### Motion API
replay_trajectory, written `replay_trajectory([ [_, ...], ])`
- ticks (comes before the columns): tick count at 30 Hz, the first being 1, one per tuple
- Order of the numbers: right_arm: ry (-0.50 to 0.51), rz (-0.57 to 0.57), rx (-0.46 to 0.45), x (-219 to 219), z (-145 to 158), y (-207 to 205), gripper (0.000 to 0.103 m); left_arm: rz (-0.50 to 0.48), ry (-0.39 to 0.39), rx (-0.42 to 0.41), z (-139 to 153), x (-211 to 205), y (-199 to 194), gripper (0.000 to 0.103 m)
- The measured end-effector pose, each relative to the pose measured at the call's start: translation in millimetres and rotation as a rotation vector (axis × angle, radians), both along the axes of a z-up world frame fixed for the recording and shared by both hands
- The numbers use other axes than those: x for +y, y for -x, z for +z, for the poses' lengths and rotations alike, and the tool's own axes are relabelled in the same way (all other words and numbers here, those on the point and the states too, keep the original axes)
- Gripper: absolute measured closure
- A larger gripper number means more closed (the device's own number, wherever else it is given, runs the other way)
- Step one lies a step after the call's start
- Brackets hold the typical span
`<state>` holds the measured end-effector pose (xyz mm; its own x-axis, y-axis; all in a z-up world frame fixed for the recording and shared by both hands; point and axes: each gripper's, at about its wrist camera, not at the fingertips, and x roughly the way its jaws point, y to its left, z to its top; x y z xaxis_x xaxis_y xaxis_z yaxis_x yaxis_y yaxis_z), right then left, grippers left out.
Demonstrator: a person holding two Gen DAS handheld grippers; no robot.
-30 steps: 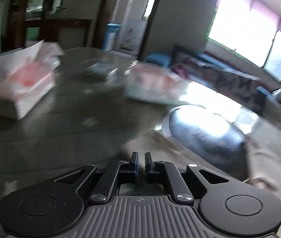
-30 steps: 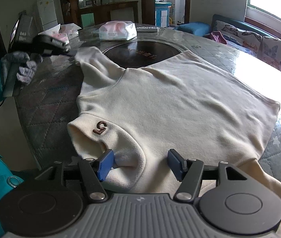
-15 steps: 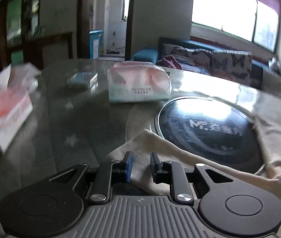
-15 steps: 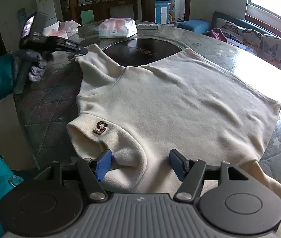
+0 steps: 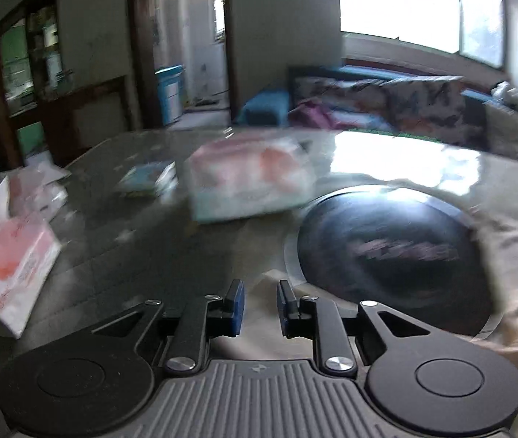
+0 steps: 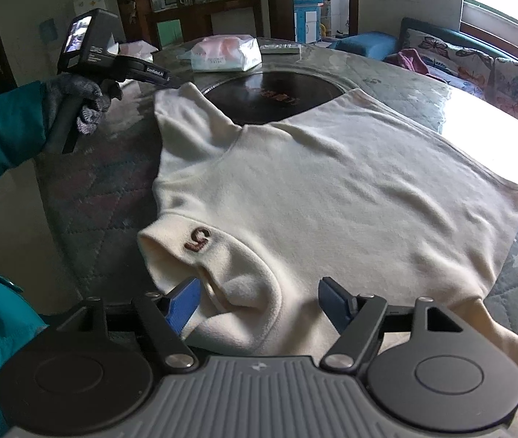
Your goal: Fold clothes
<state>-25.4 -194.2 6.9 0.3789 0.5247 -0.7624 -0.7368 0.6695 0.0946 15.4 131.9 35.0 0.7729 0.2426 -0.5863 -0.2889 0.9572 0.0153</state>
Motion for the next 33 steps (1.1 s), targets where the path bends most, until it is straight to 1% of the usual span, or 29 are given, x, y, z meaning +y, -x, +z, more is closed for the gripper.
replay_trajectory([
  [4, -0.021, -0.030, -0.017, -8, 8, -7, 0.030, -0.195, 0.076, -0.058, 19, -45, 5, 0.082],
  [7, -0.028, -0.106, -0.044, -18, 9, -21, 0.030, -0.341, 0.159, -0.057, 18, -80, 0, 0.081],
  [11, -0.021, -0.200, -0.073, -32, 4, -39, 0.030, -0.406, 0.175, -0.010, 1, -105, -13, 0.081],
  [14, -0.009, -0.238, -0.046, -40, -4, -45, 0.030, -0.449, 0.182, 0.026, -13, -123, -22, 0.081],
  [17, 0.002, -0.245, -0.035, -47, -10, -43, 0.029, -0.447, 0.194, 0.084, -27, -121, -18, 0.081],
  [19, 0.006, -0.235, -0.031, -48, -10, -38, 0.028, -0.445, 0.188, 0.093, -31, -116, -12, 0.081],
  [21, 0.013, -0.223, -0.026, -50, -10, -35, 0.028, -0.442, 0.200, 0.101, -29, -112, -8, 0.081],
  [25, 0.017, -0.199, -0.020, -50, -6, -36, 0.028, -0.446, 0.187, 0.098, -21, -114, -8, 0.081],
  [27, 0.004, -0.202, -0.026, -51, -2, -41, 0.028, -0.455, 0.190, 0.088, -17, -119, -13, 0.074],
  [30, -0.014, -0.209, -0.044, -46, 2, -56, 0.028, -0.470, 0.197, 0.070, -9, -129, -21, 0.074],
  [33, -0.015, -0.210, -0.049, -41, -1, -73, 0.028, -0.464, 0.197, 0.087, -14, -134, -34, 0.074],
])
